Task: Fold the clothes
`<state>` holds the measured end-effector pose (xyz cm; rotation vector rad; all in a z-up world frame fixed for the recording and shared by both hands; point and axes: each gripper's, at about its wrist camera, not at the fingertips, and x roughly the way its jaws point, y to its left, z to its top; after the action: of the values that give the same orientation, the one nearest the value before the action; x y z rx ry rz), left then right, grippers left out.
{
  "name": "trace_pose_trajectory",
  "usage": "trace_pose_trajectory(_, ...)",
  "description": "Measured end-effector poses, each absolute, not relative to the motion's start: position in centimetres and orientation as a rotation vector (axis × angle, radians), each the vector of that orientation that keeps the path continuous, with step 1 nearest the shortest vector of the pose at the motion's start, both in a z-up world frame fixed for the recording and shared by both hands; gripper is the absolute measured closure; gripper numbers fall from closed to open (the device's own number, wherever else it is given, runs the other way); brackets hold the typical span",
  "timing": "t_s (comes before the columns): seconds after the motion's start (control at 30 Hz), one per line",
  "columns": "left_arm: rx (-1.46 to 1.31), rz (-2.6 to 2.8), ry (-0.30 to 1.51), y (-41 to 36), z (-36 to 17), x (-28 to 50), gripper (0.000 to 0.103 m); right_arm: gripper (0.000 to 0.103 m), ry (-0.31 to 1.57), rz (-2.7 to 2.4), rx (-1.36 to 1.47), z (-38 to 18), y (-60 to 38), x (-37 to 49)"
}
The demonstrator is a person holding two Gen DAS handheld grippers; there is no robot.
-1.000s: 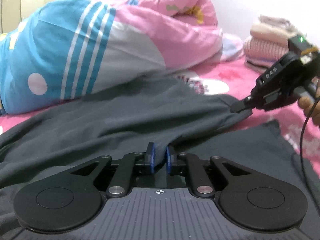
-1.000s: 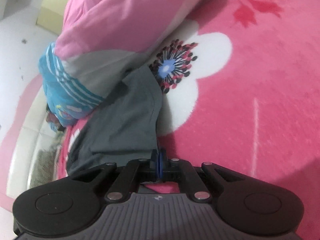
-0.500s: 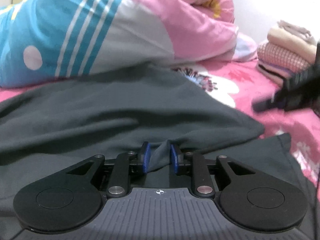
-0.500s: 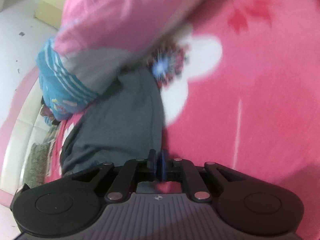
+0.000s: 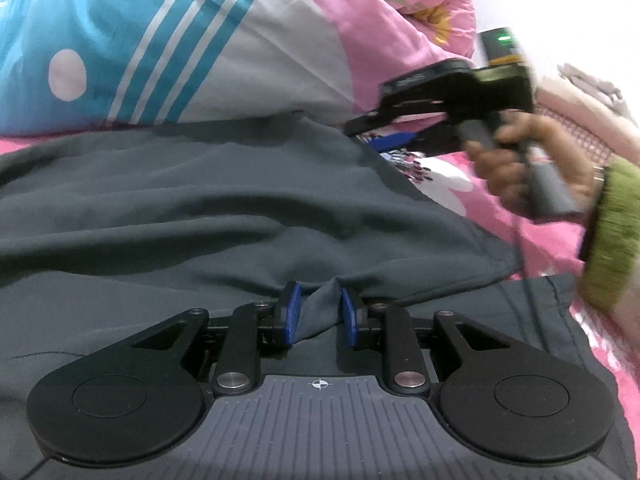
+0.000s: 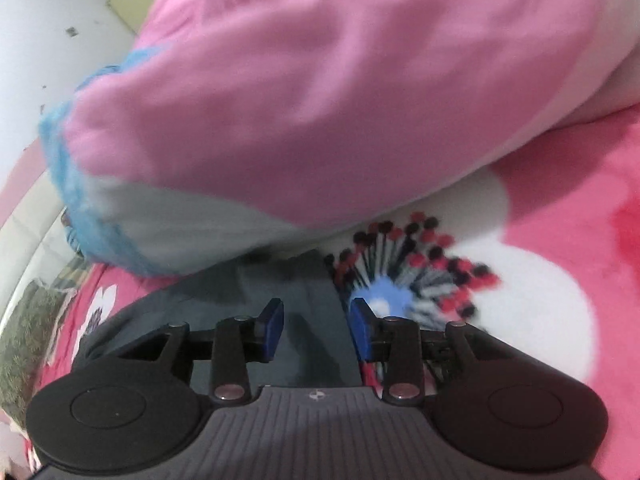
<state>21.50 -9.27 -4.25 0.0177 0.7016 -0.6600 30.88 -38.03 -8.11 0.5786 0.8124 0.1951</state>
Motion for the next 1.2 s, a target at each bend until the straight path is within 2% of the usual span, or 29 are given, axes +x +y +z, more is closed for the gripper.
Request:
trace_pose_trajectory(0.23, -0.002, -0.671, 0.700, -9.3, -4.7, 21.6, 0.081, 0.064, 0.831, 0.245, 0.637, -9.6, -37.5, 34.4)
trace_pose_trajectory(0.33, -0.005, -0.672, 0.699, -8.9, -4.7, 21.4, 0.081, 0.074, 0.835, 0.245, 0.554, -9.5, -36.3, 34.6)
trace_pose_trajectory(0.37, -0.006, -0.672, 0.699, -8.9, -4.7, 21.3, 0.081, 0.092, 0.831, 0.243, 0.519, -9.4, -35.8, 34.5)
trace_pose_trajectory(0.4, -0.005, -0.672, 0.698, -8.8, -4.7, 21.3, 0.081, 0.097, 0.824, 0.242, 0.484, -9.3, -35.3, 34.3)
trace_pose_trajectory(0.47, -0.004, -0.671, 0.697, -8.8, -4.8, 21.3, 0.081, 0.100, 0.806, 0.241, 0.413, -9.0, -34.4, 33.7)
trace_pose_trajectory(0.83, -0.002, -0.671, 0.695, -8.9, -5.0, 21.6, 0.081, 0.100, 0.324, 0.265, -0.419, -5.1, -24.8, 25.0)
trace_pose_trajectory(1.1, 0.002, -0.670, 0.693, -9.0, -5.0, 21.5, 0.081, 0.097, 0.466, 0.021, -0.267, -7.0, -29.3, 28.0)
trace_pose_trajectory(1.2, 0.004, -0.670, 0.692, -9.0, -5.0, 21.4, 0.081, 0.080, 0.538, -0.025, -0.154, -7.8, -31.6, 29.0)
